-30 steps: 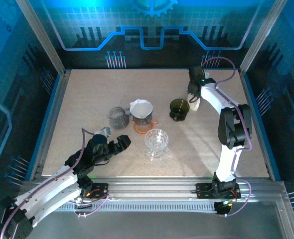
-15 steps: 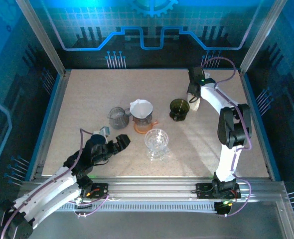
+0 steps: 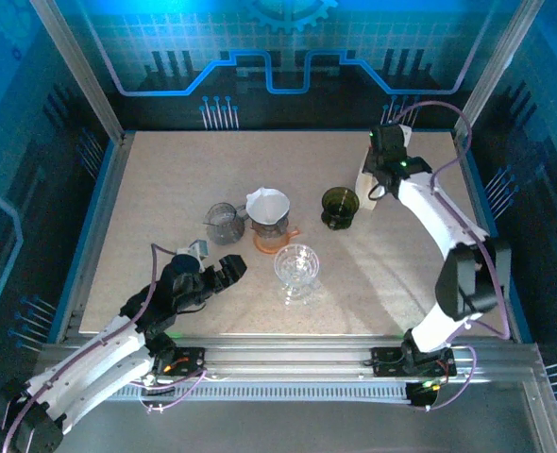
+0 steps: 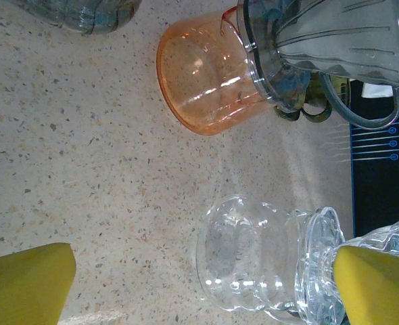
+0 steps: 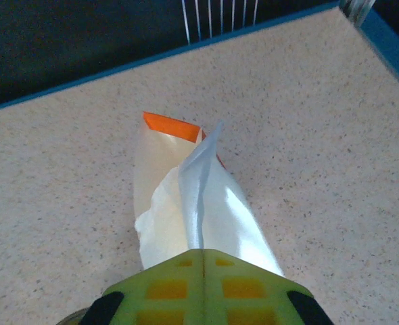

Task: Place the coffee filter in the dripper

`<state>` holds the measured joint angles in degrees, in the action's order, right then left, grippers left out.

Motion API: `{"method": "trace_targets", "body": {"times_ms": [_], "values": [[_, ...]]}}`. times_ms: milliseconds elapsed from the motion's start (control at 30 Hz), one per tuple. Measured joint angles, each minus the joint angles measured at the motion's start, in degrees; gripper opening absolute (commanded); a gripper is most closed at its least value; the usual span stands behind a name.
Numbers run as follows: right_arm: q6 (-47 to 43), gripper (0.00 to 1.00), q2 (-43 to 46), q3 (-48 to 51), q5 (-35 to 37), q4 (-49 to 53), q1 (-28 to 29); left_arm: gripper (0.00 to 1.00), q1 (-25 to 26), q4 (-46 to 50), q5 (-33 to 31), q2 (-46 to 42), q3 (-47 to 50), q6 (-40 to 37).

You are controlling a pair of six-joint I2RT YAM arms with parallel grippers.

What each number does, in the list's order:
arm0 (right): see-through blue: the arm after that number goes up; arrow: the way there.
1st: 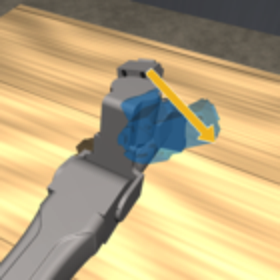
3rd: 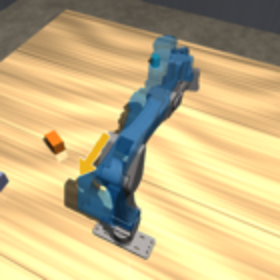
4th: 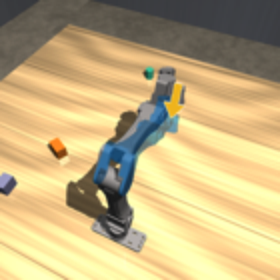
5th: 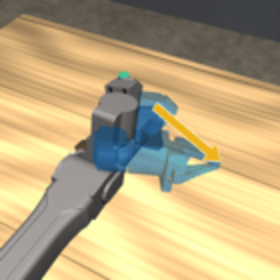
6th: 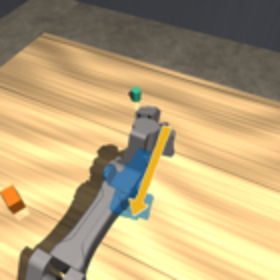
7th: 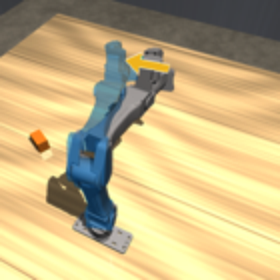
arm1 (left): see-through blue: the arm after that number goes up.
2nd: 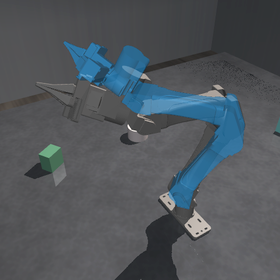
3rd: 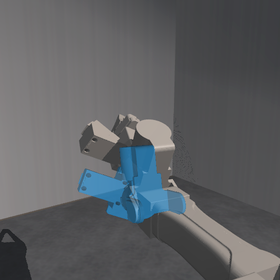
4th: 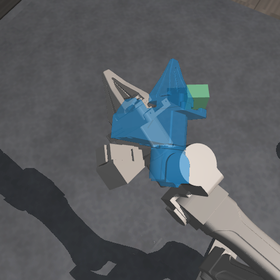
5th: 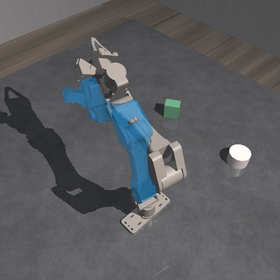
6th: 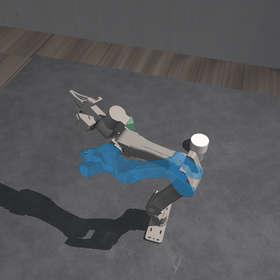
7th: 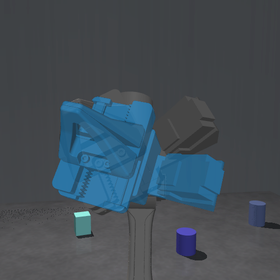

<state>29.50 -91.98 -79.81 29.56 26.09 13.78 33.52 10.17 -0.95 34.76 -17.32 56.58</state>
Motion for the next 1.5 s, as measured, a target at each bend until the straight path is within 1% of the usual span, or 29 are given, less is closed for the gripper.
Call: {"method": "trace_targets", "body": {"times_ms": [167, 367, 500, 600, 733, 900, 1033, 1233, 1400, 1500], "values": [[-1.33, 0.00, 11.23, 7.48, -1.73, -1.42, 2.56, 0.99, -0.04, 1.40, 0.42, -1.57, -0.46, 0.02], [-2.91, 0.00, 26.08, 15.56, -5.40, -0.66, 8.15, 0.99, -0.04, 3.52, 0.42, -4.44, -1.53, 0.00], [-4.20, 0.00, 35.15, 16.90, -8.02, 2.56, 13.16, 0.99, -0.04, 4.68, 0.42, -5.27, -1.95, 0.00], [-5.38, 0.00, 40.87, 16.83, -11.30, 5.44, 16.72, 0.99, -0.04, 5.25, 0.42, -5.31, -2.14, 0.02], [-7.19, 0.00, 45.35, 16.11, -17.42, 10.75, 20.74, 0.99, -0.04, 6.38, 0.42, -5.31, -2.60, 0.00], [-8.92, 0.00, 44.85, 12.00, -23.96, 18.45, 26.73, 0.99, -0.07, 6.91, 0.42, -5.33, -3.52, 0.00], [-10.34, 0.00, 41.46, 7.91, -26.47, 23.76, 31.61, 0.99, -0.09, 7.37, 0.42, -5.31, -3.87, 0.00], [-12.04, 0.00, 34.38, 3.65, -26.75, 29.22, 37.99, 0.99, -0.09, 7.61, 0.42, -5.31, -3.93, 0.00], [-13.09, 0.00, 28.96, 0.76, -26.08, 33.31, 40.94, 0.99, -0.09, 7.61, 0.42, -5.31, -4.00, -0.02], [-13.51, 0.00, 26.88, -0.96, -25.09, 35.69, 41.40, 0.99, -0.09, 7.61, 0.42, -5.31, -4.09, -0.04]]}}
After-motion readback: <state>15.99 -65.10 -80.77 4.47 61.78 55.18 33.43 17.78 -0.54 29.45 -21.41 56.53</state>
